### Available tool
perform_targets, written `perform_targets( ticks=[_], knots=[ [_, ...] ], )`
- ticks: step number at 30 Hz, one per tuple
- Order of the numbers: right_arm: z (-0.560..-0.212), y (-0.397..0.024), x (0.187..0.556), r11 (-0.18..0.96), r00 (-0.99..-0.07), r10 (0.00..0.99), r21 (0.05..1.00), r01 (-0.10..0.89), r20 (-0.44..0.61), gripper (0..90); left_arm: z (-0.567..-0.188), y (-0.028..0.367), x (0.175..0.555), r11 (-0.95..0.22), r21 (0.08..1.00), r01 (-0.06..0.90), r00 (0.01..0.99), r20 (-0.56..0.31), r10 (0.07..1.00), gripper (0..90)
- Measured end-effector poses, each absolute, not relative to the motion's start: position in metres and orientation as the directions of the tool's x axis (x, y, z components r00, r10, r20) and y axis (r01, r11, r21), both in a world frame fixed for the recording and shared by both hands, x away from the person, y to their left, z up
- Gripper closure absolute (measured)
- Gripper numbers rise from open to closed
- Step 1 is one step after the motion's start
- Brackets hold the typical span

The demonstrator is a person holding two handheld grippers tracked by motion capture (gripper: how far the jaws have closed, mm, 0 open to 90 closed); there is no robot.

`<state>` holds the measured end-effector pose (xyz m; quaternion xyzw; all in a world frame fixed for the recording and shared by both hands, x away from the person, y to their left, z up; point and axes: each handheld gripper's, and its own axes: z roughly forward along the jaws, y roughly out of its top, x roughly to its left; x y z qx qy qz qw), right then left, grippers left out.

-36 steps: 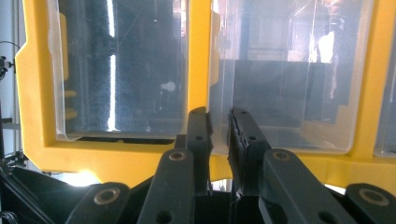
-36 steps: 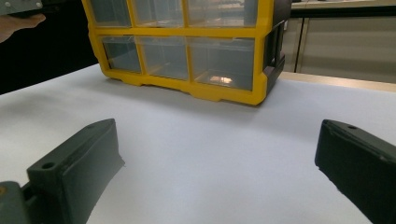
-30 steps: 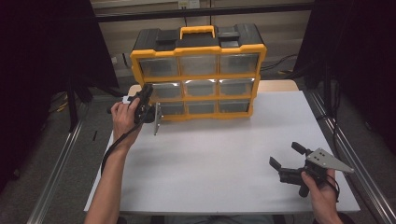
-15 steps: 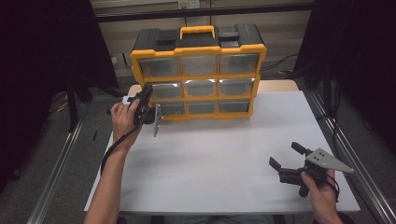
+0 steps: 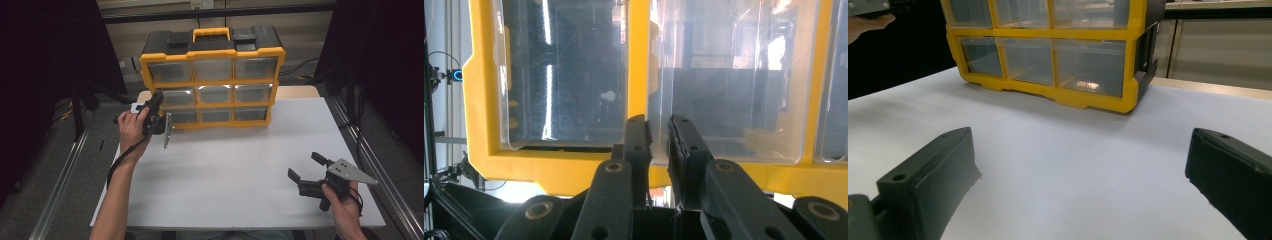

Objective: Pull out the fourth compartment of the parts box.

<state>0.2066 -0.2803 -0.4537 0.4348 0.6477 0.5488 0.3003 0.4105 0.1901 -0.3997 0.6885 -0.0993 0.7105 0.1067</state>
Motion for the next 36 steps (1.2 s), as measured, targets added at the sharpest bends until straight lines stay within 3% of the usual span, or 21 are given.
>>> perform_targets(
  ticks=[2,4,12,36],
  knots=[
    [-0.4536,-0.2805,0.2065,0.019,-0.444,0.892,0.972,0.234,0.089,0.0,-0.3985,0.1898,0.4074,-0.966,-0.009,-0.257,-0.026,1.000,-0.003,79.8],
    [-0.4537,-0.2806,0.2066,0.019,-0.444,0.892,0.972,0.234,0.090,0.0,-0.4012,0.1902,0.4099,-0.953,0.023,-0.301,-0.029,0.999,0.033,79.7],
    [-0.4535,-0.2801,0.2064,0.018,-0.443,0.892,0.973,0.231,0.089,0.0,-0.3993,0.1904,0.4063,-0.960,-0.007,-0.280,-0.028,1.000,0.001,79.8],
    [-0.4538,-0.2804,0.2068,0.019,-0.447,0.890,0.973,0.231,0.089,0.0,-0.3978,0.1906,0.4019,-0.959,0.020,-0.284,-0.007,1.000,0.023,79.9]
  ],
)
